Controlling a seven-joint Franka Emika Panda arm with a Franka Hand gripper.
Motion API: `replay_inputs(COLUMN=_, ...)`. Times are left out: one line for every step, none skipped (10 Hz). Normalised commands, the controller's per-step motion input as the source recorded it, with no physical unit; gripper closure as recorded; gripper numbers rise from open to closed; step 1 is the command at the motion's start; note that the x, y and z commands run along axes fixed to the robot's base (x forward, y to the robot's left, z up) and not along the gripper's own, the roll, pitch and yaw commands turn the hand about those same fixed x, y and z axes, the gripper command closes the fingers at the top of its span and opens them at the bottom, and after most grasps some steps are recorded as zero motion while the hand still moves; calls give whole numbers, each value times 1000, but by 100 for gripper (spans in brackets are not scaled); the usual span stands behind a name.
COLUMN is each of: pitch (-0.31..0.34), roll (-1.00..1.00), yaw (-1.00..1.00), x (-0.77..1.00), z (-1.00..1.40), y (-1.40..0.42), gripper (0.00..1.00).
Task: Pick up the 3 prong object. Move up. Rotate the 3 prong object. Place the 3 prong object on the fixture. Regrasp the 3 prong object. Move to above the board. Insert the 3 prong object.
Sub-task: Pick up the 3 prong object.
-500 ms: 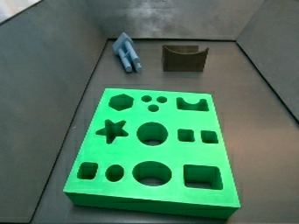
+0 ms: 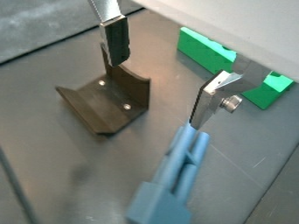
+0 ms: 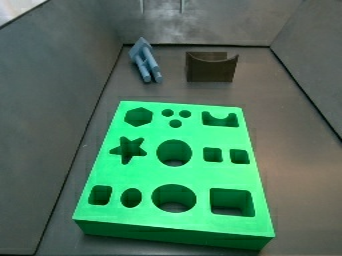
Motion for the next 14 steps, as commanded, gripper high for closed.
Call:
replay_inputs(pitch=-171, roll=26, yaw=417, x=-354, z=-626, y=-351, gripper=0)
replay_inputs(pitch=-134, roll=0, yaw=480, x=-271, z=-577, y=-257, gripper=0)
replay_inputs(pitch=-147, roll=0, yaw=543, x=-243, z=-563, y=-249, gripper=0)
replay_inputs(pitch=-166, roll=0, yaw=614, x=-209, z=-546, y=-203, gripper=0)
replay_inputs(pitch=-180, roll=-10, yaw=720, x=-117, z=-451, y=-166, gripper=0)
replay_inputs(pitch=-203, roll=-31, yaw=671, x=-94, z=-406, y=-226, gripper=0)
replay_inputs(pitch=-224, roll=-41, yaw=606, x=-71, z=-380, y=-263, gripper=0)
replay_inputs(pitch=-243, roll=-41, yaw=509, x=-100, z=-374, y=-294, gripper=0)
replay_inputs(pitch=-214, roll=-7, yaw=351, x=-71, z=-337, y=-186, gripper=0)
replay_inputs(pitch=-166, roll=0, yaw=180, x=-57, z=-414, y=-80, gripper=0)
replay_inputs(pitch=-189, roll=0, yaw=163, x=-3, z=-620, y=-94, gripper=0)
replay_inputs(pitch=-183, roll=14, yaw=160, x=-31, z=-629, y=-49, gripper=0)
replay_inputs(pitch=-170, roll=14, yaw=129, x=-57, z=-580, y=-14, gripper=0)
replay_inputs(pitch=-131, roll=31, yaw=103, x=-89, z=-480, y=0, gripper=0)
